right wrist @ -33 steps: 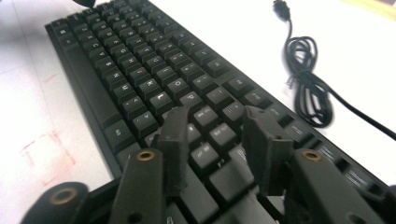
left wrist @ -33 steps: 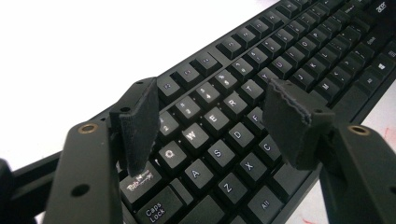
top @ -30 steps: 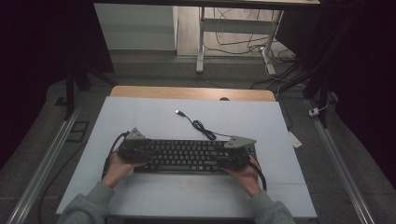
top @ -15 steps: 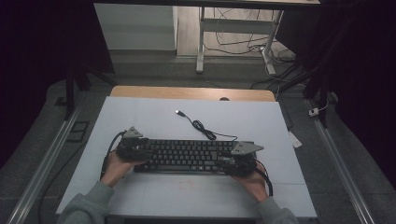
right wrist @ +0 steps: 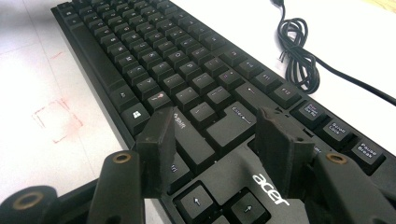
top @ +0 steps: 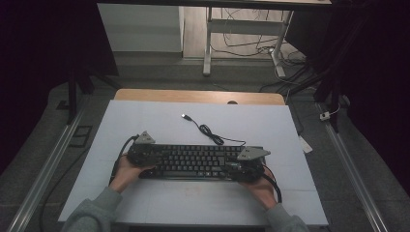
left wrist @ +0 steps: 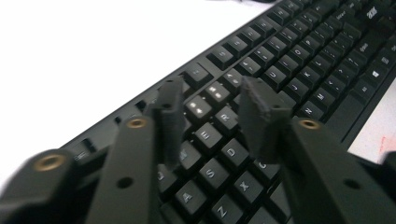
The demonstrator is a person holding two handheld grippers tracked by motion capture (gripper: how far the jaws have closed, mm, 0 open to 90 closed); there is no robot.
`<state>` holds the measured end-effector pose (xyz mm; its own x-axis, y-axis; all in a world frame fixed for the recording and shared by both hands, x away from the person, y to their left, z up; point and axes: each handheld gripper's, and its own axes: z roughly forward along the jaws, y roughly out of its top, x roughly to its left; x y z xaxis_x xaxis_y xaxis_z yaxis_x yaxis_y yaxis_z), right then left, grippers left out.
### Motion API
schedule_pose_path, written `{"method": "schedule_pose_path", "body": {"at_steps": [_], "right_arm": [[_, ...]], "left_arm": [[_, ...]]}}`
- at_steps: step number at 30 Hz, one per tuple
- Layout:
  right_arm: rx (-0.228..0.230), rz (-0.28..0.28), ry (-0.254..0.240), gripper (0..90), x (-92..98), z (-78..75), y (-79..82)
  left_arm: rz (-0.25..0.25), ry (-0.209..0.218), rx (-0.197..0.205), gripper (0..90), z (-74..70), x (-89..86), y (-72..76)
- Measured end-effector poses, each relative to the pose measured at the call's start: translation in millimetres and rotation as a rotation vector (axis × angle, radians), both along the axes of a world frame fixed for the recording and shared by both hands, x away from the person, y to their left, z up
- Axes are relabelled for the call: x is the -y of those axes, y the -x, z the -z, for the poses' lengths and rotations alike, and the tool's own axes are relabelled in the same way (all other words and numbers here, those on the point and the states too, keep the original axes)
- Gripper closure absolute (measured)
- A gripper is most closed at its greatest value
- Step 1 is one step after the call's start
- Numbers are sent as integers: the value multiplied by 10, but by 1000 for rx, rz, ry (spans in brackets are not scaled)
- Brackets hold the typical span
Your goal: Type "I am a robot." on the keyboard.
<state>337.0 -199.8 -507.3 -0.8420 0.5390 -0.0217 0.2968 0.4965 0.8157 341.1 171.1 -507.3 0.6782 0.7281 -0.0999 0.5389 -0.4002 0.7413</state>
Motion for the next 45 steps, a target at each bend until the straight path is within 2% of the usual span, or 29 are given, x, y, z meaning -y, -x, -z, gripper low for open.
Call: {"method": "schedule_pose_path", "body": {"at_steps": [3,4,9,15,19,34,41,45], "right_arm": [[0,2,-1,481,0,5,-5],[-1,4,1,481,1,5,-6],[-5,3,2,481,-5,11,-7],[-6,2,7,481,-6,9,-6],[-7,4,11,481,-6,11,-6],[-11,4,18,481,-11,16,-2],[-9,6,8,480,-2,12,-3],[-5,4,8,479,-1,4,7]], "left_arm": [[33,-27,2,861,-2,87,-24],[43,-32,-1,886,1,116,-35],[72,-71,-15,888,44,246,-81],[84,-115,-11,888,86,346,-96],[92,-122,-11,888,99,374,-103],[79,-104,-19,888,121,388,-103],[77,-57,-1,881,28,329,-46],[72,-22,15,802,-36,265,-2]]}}
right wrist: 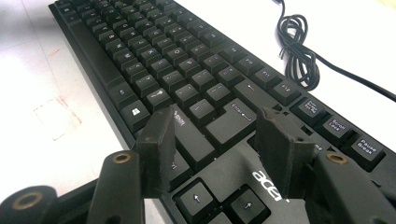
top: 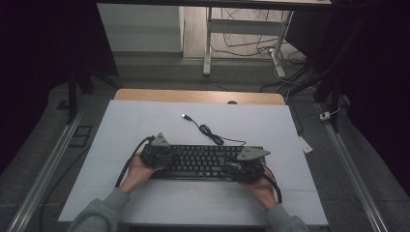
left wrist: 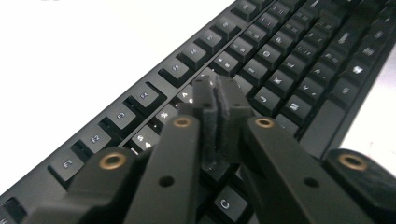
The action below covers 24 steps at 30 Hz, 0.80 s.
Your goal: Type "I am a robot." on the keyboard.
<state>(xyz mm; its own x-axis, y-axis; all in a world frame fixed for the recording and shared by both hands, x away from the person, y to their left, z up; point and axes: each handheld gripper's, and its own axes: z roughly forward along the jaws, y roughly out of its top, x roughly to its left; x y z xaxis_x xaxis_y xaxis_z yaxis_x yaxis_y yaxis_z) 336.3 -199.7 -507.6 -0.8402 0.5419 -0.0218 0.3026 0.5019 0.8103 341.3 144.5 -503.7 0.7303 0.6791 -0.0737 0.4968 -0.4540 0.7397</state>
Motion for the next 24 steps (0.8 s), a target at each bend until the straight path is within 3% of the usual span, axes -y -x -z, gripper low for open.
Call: {"method": "schedule_pose_path", "body": {"at_steps": [7,12,17,24], "right_arm": [[-1,2,6,478,2,5,-7],[2,1,5,478,2,1,-4],[7,3,1,478,4,-18,0],[9,5,-20,480,-13,-47,-21]], "left_arm": [[-60,60,3,544,-97,-214,49],[-117,71,1,405,-137,-383,122],[-148,119,-21,345,-153,-511,148],[-152,113,-27,328,-132,-549,178]]}}
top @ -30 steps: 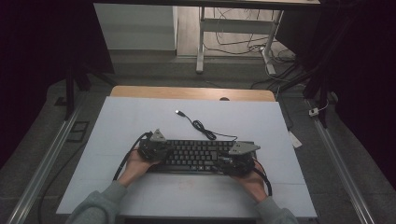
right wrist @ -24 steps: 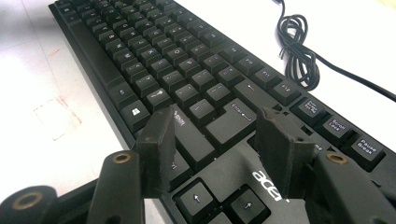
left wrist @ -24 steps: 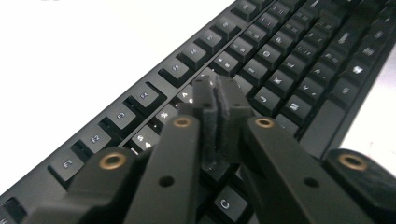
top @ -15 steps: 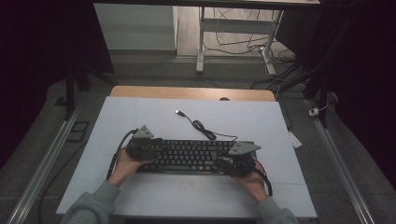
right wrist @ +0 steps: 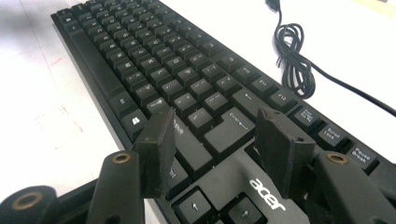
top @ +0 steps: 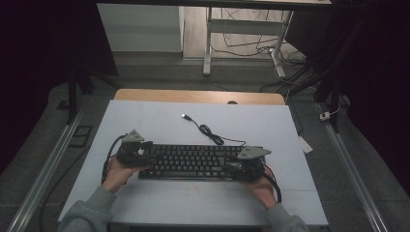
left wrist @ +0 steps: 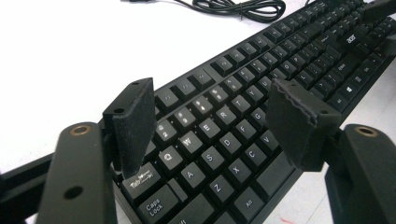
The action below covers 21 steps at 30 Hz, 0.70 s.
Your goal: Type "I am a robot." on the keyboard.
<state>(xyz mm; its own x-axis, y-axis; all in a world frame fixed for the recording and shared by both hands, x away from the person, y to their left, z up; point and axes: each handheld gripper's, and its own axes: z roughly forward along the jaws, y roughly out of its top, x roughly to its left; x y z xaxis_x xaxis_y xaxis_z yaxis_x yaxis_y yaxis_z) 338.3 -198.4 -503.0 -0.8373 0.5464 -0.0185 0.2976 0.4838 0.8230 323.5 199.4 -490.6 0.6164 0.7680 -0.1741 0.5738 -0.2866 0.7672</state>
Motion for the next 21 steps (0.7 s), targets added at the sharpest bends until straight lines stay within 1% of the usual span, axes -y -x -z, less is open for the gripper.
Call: {"method": "schedule_pose_path", "body": {"at_steps": [3,4,5,6,9,10,13,16,19,21], "right_arm": [[2,-11,-18,496,-52,-29,-19],[2,-20,-22,515,-85,-39,-30],[4,-29,-15,565,-118,-54,-40],[-2,-34,-12,640,-155,-65,-51],[-45,-59,-7,861,-272,-74,-99],[-52,-65,-4,895,-319,-75,-119],[-71,-88,3,897,-473,-79,-170],[-73,-123,21,897,-610,-73,-165],[-81,-141,37,897,-709,-59,-159],[-90,-149,60,897,-758,-36,-155]], "left_arm": [[-3,-2,0,328,2,-14,11],[-7,-1,-1,327,3,-16,16],[-7,0,-2,328,5,-18,20],[-6,-3,-2,327,8,-21,23],[-4,-8,-8,328,27,-25,29],[-4,-12,-9,328,34,-28,30],[-6,-12,-14,328,46,-36,35],[-8,-15,-14,329,53,-54,43],[-13,-14,-12,329,54,-61,51],[-16,-15,-12,329,55,-62,57]]}}
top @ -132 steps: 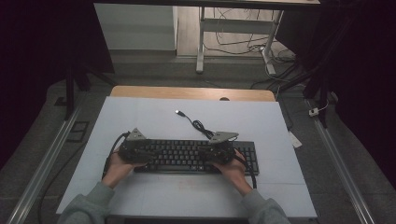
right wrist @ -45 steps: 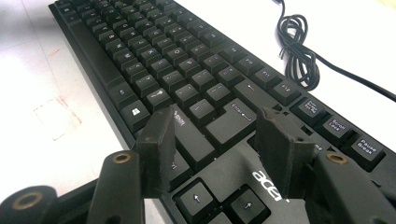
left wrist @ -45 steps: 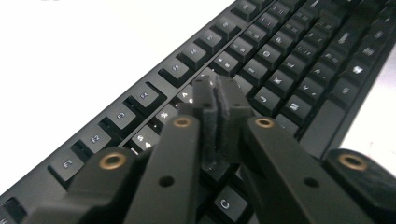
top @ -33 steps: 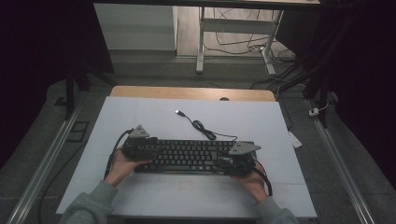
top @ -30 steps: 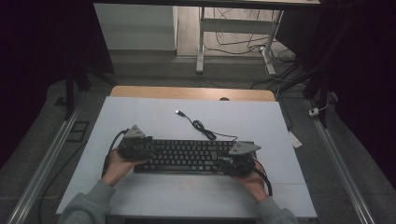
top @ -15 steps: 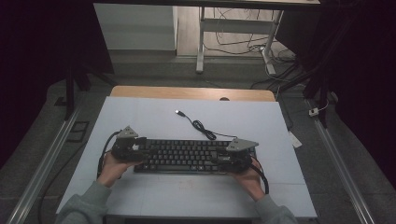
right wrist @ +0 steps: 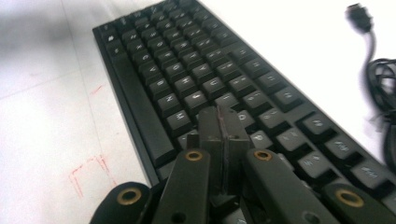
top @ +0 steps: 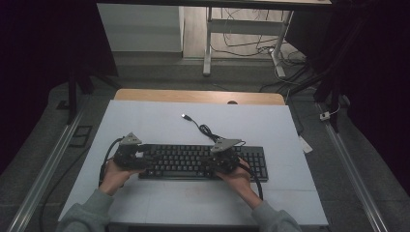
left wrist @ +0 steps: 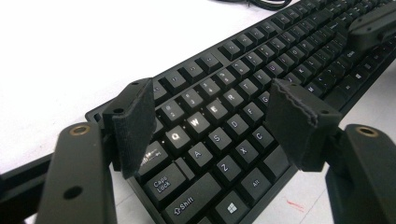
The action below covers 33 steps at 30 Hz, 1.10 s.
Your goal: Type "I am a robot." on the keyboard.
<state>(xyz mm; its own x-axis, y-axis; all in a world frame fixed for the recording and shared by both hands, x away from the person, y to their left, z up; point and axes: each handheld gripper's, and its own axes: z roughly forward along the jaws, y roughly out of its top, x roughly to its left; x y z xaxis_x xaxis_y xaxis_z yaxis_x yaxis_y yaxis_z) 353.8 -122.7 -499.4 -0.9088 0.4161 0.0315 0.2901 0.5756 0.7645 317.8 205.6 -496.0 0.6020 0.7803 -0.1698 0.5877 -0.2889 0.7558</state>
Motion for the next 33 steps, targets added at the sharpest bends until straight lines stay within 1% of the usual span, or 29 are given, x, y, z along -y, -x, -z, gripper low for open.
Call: {"method": "schedule_pose_path", "body": {"at_steps": [3,11,13,16,21,22,23,26,28,30,31,33], "right_arm": [[-6,-17,23,897,-54,54,0],[-17,-20,75,897,-92,129,5],[-20,-17,68,897,-90,133,6],[-22,-15,79,897,-94,146,8],[-13,-15,77,897,-87,153,12],[-10,-14,70,897,-83,147,17],[-2,-17,46,897,-70,136,22],[24,-3,1,897,-3,63,41],[41,12,-20,897,65,29,48],[47,30,-36,894,141,13,50],[52,39,-37,844,181,8,48],[69,66,-43,710,245,5,47]], "left_arm": [[0,-1,-3,329,7,-2,-2],[3,-6,-9,329,31,0,-7],[3,-8,-9,329,32,2,-5],[3,-8,-9,329,32,4,-5],[3,-8,-8,329,31,4,-3],[2,-7,-7,328,30,2,-1],[2,-6,-6,329,27,-2,0],[-1,-3,-2,330,20,-7,2],[0,-3,0,330,17,-1,6],[2,-5,1,330,16,5,9],[1,-5,-1,329,17,7,11],[1,-5,-1,329,18,7,11]]}}
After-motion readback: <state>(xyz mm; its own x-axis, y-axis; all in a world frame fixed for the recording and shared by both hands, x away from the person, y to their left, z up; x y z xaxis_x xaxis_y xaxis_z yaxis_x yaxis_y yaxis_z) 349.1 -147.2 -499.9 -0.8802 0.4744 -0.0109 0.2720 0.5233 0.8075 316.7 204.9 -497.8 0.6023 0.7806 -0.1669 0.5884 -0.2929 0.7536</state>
